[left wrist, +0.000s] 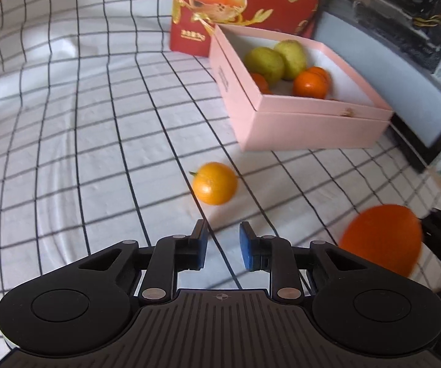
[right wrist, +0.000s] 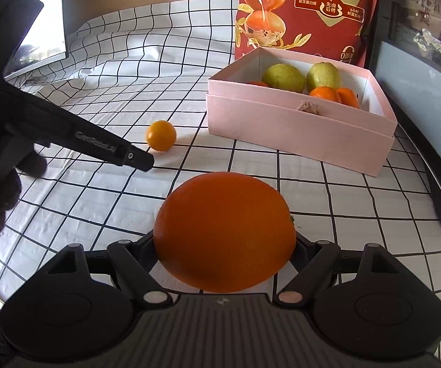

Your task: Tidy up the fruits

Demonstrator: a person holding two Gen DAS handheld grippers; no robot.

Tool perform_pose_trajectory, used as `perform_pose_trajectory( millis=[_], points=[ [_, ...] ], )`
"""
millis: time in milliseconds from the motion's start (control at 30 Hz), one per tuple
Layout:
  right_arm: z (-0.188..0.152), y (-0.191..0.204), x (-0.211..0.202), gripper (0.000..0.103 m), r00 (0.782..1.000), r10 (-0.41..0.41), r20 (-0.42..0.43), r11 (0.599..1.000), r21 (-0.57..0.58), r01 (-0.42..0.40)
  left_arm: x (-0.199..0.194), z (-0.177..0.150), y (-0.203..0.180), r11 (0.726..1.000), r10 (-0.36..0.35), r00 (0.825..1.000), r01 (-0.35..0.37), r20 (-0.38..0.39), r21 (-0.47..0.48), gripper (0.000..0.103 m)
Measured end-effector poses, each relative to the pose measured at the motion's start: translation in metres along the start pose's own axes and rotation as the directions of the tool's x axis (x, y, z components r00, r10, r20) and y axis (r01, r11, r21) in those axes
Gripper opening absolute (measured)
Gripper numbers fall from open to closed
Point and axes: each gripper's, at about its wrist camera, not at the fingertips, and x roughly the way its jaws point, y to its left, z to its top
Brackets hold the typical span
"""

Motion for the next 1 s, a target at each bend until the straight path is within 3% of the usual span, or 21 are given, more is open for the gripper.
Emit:
perform_pose_trajectory(
  millis=[67, 233, 533, 633, 767, 1000],
  points=[
    [0.0, 0.0, 0.0, 0.082, 1.0, 0.0, 0.002, 1.0, -0.008, 0.0, -0.007, -0.004, 0.001, 1.0, 0.009, 1.0, -0.009, 0.011, -0.003, 0.028],
    [-0.002, -0.001, 0.002, 0.083, 1.0, -0.012, 0.003, 1.0, -0.016, 0.012, -0.028, 0.0, -0.008, 0.997, 0.052, 0.988, -0.06, 0.146, 0.056, 0.028],
    [-0.002, -0.001, 0.002, 0.083, 1.0, -0.013, 0.004, 1.0, -0.014, 0.013, 0.013, 0.028, -0.028, 0.97, 0.11, 0.988, -0.13, 0.107, 0.207, 0.034],
    [-0.002, -0.001, 0.002, 0.083, 1.0, -0.015, 0.005, 1.0, -0.011, 0.015, 0.02, 0.033, -0.024, 0.972, 0.124, 0.988, -0.14, 0.096, 0.189, 0.039],
    [-0.003, -0.001, 0.001, 0.083, 1.0, -0.017, 0.008, 1.0, -0.008, 0.017, 0.032, 0.04, -0.016, 0.986, 0.096, 0.995, -0.1, 0.034, 0.134, 0.039],
    [-0.003, -0.002, 0.002, 0.083, 1.0, -0.016, 0.007, 1.0, -0.01, 0.016, 0.033, 0.044, -0.011, 0.99, 0.084, 0.995, -0.089, 0.048, 0.107, 0.039]
  ],
)
